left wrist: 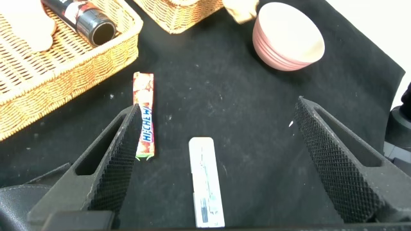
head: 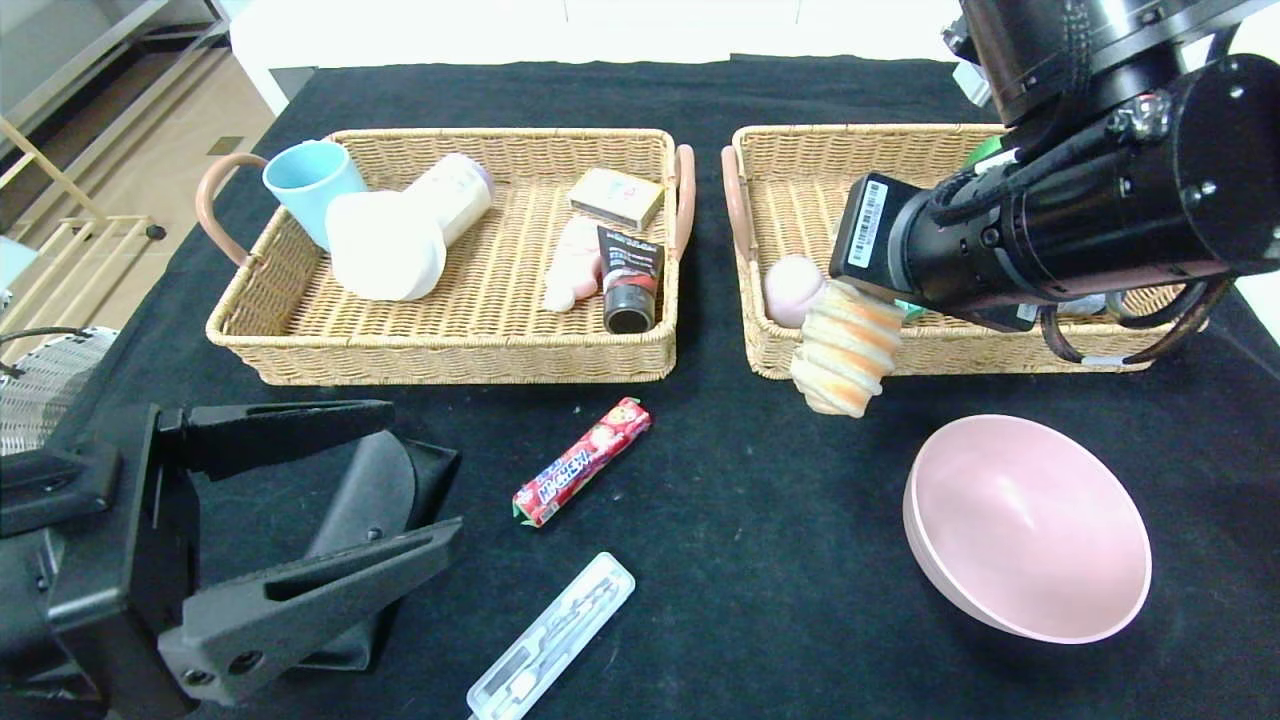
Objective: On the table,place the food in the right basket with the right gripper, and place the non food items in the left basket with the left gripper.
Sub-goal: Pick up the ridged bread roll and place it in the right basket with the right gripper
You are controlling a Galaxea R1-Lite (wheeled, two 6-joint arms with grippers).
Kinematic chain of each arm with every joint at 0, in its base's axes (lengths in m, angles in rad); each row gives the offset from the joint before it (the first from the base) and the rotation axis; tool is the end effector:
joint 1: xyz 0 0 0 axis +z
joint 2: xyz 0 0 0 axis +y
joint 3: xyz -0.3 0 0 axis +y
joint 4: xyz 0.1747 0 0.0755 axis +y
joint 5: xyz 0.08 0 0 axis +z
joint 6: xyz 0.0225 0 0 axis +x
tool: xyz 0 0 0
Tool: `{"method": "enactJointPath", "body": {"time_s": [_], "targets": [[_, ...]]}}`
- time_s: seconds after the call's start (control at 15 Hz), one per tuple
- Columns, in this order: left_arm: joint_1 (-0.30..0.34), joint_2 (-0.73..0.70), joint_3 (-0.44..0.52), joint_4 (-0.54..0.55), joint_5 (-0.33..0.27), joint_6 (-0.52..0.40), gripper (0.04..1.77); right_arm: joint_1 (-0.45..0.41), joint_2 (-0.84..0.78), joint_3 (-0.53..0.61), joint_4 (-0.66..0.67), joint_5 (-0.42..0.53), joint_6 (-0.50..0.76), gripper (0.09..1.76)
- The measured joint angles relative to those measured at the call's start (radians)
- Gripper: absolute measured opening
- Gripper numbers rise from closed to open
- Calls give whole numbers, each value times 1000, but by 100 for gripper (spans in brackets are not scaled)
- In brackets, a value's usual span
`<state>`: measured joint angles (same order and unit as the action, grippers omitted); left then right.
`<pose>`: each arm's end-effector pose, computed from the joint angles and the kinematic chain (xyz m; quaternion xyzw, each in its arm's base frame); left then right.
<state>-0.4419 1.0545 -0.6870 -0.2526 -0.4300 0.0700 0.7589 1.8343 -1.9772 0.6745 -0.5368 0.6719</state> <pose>0.1242 -0.0691 0.2571 0.0320 0.0426 -0.4233 0.9044 0.2444 0.2159 0.3389 0.1665 0.2330 0.0319 0.9576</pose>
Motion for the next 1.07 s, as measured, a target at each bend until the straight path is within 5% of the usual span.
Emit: {"method": "enactJointPath", "body": {"time_s": [0.4,1.07], "targets": [[0,1,1,0,0,0,172,-114,0,6,-204,-1,-50,36],[0,1,1,0,0,0,172,-269,56,14,-354,8,-93,35]]}}
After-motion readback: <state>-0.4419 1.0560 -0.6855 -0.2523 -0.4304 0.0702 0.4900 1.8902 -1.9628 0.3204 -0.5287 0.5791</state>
